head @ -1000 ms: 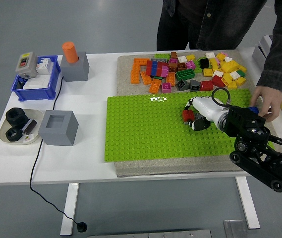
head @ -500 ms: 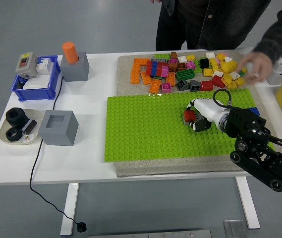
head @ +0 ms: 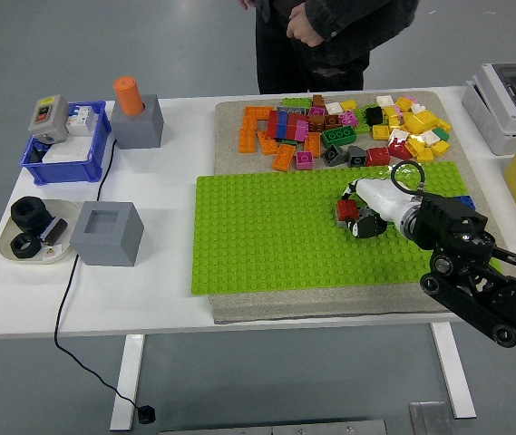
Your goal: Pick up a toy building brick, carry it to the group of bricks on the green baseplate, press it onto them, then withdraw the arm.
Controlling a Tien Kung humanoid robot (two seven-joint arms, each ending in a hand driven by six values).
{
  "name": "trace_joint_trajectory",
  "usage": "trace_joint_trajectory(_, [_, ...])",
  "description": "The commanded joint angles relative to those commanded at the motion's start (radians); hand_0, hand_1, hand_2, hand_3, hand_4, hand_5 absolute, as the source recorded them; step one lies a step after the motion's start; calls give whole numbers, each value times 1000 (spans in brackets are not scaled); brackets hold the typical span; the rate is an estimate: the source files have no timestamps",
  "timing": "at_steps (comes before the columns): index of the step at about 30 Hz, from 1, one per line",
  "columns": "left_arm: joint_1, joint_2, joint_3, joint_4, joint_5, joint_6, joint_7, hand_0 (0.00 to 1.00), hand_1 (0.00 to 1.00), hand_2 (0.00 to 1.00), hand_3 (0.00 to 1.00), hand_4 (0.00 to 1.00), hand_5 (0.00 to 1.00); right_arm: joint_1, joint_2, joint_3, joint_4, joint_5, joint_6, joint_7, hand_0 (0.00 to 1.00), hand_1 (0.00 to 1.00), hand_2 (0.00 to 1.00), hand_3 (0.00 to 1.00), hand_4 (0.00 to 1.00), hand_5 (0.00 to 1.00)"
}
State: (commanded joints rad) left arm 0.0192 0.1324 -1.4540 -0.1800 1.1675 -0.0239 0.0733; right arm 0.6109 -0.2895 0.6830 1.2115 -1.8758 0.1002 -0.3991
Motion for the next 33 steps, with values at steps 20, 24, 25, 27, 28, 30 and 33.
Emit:
trace_joint_trajectory(20, [0, -1, 5, 0, -6, 0, -1, 594, 614, 550, 597, 751, 203, 1, 0, 2, -14, 6, -14, 13, 990, 970, 957, 669, 605, 164])
trace_joint_trajectory(24, [0, 0, 4, 0, -5, 0, -2, 594, 614, 550, 597, 749, 200, 1, -2, 1, -13, 7, -12, 12, 990, 968, 960, 668, 648, 170])
trace_joint_trajectory(25, [0, 0, 4, 0, -5, 0, -1, 594, 614, 550, 597, 749, 200, 1, -2, 1, -13, 7, -12, 12, 990, 968, 960, 668, 648, 170])
trace_joint_trajectory(27, [0, 0, 4, 0, -6, 0, -2, 594, 614, 549, 597, 748, 199, 1, -3, 1, -12, 8, -11, 12, 990, 968, 959, 667, 655, 168])
trace_joint_trajectory(28, [0, 0, 4, 0, -5, 0, -2, 594, 614, 549, 597, 748, 199, 1, -3, 1, -12, 8, -11, 12, 990, 968, 959, 667, 655, 168])
trace_joint_trajectory(30, [0, 0, 4, 0, -5, 0, -2, 594, 614, 549, 597, 748, 199, 1, -3, 1, -12, 8, -11, 13, 990, 968, 959, 667, 655, 168])
trace_joint_trajectory(33, [0, -1, 4, 0, -5, -1, -2, 595, 614, 546, 597, 747, 196, 1, -3, 1, -12, 8, -11, 13, 992, 966, 963, 666, 664, 166])
